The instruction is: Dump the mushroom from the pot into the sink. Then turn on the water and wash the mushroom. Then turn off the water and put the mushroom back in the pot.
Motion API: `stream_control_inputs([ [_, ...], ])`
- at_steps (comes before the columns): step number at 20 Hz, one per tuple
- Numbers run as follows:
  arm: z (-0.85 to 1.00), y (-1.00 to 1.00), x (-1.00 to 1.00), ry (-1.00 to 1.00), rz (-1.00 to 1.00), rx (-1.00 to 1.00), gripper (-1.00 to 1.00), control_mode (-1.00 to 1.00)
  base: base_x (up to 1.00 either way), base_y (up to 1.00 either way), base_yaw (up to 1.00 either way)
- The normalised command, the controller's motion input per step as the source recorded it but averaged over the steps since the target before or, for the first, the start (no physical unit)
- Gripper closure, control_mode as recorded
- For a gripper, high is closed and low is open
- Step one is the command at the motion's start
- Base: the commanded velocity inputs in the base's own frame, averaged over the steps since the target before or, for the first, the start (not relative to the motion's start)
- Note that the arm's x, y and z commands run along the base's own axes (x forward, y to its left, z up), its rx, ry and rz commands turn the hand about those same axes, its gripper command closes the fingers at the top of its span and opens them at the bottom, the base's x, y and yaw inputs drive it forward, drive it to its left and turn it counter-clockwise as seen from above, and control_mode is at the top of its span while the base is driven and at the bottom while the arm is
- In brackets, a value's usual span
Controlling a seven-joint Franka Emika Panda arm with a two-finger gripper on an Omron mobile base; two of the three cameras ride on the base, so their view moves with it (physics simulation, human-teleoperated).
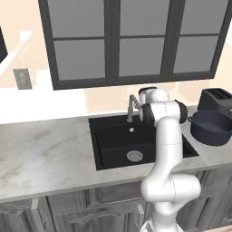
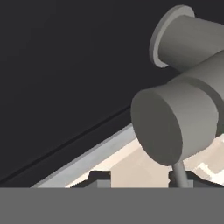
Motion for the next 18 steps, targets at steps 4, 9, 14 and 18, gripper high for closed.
stream_control_inputs([
  [4, -0.51, -0.61, 0.0, 0.04, -0.16, 0.0, 1.0, -1.0, 0.0, 0.0, 0.0],
  [9, -0.47, -0.6, 0.0, 0.01, -0.14, 0.0, 1.0, -1.0, 0.0, 0.0, 0.0],
  [14, -0.35, -0.52, 0.0, 0.0, -0.11, 0.0, 1.0, -1.0, 0.0, 0.0, 0.0],
  [18, -0.08, -0.21, 0.07, 0.0, -0.02, 0.05, 1.0, -1.0, 0.0, 0.0, 0.0],
])
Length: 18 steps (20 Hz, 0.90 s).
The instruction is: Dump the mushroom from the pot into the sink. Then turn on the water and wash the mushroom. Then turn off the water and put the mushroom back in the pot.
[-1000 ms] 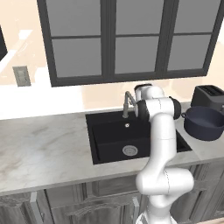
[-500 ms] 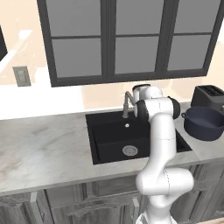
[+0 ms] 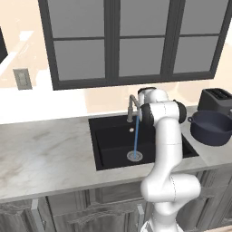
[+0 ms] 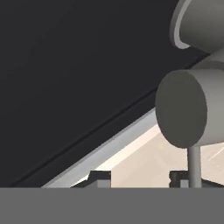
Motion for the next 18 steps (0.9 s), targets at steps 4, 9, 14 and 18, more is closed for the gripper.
stream_control_inputs([
  [4, 0.0, -0.03, 0.05, 0.0, 0.0, 0.12, 1.0, -1.0, 0.0, 0.0, 0.0],
  [9, 0.0, 0.0, 0.11, -0.01, 0.04, 0.14, 1.0, -1.0, 0.0, 0.0, 0.0],
  [14, 0.0, 0.0, 0.18, 0.0, 0.09, 0.12, 1.0, -1.0, 0.0, 0.0, 0.0],
  [18, 0.04, 0.08, 0.26, 0.0, 0.14, 0.08, 1.0, -1.0, 0.0, 0.0, 0.0],
])
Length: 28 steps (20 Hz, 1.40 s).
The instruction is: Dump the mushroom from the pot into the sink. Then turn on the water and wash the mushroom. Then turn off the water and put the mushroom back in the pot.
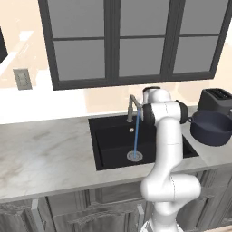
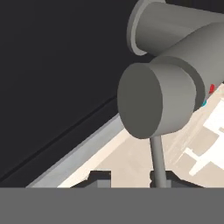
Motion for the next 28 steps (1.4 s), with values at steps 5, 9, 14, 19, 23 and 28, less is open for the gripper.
stream_control_inputs([
  [5, 0.05, 0.22, 0.22, 0.01, 0.12, 0.04, 1.0, -1.0, 0.0, 0.0, 0.0],
  [9, 0.09, 0.35, 0.19, 0.01, 0.07, 0.04, 1.0, -1.0, 0.0, 0.0, 0.0],
  [14, 0.16, 0.48, 0.21, 0.01, 0.0, 0.04, 1.0, -1.0, 0.0, 0.0, 0.0],
  [19, 0.24, 0.51, 0.15, 0.0, 0.0, 0.04, 1.0, -1.0, 0.0, 0.0, 0.0],
  [23, 0.33, 0.55, 0.08, 0.0, 0.0, 0.03, 1.0, -1.0, 0.0, 0.0, 0.0],
  [28, 0.41, 0.47, 0.02, 0.0, 0.0, 0.04, 1.0, -1.0, 0.0, 0.0, 0.0],
])
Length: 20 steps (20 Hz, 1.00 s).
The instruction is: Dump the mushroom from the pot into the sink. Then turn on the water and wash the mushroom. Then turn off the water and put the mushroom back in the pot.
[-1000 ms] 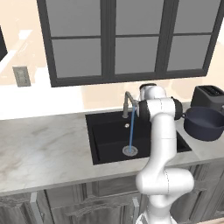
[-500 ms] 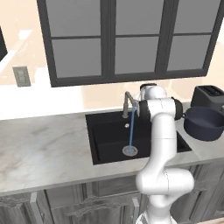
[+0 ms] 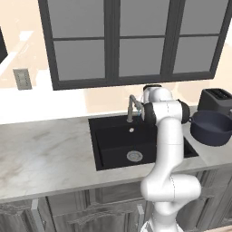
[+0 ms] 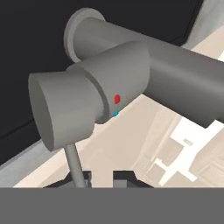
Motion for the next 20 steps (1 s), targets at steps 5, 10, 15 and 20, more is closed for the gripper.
stream_control_inputs([
  [5, 0.45, 0.08, 0.0, 0.0, 0.0, 0.04, 1.0, -1.0, 0.0, 0.0, 0.0],
  [10, 0.38, -0.67, -0.01, 0.0, 0.0, 0.08, 1.0, -1.0, 0.0, 0.0, 0.0],
  [15, 0.77, -0.34, -0.31, 0.0, 0.0, 0.03, 1.0, -1.0, 0.0, 0.0, 0.0],
  [20, 0.8, 0.0, -0.74, 0.0, -0.03, -0.03, 1.0, -1.0, 0.0, 0.0, 0.0],
])
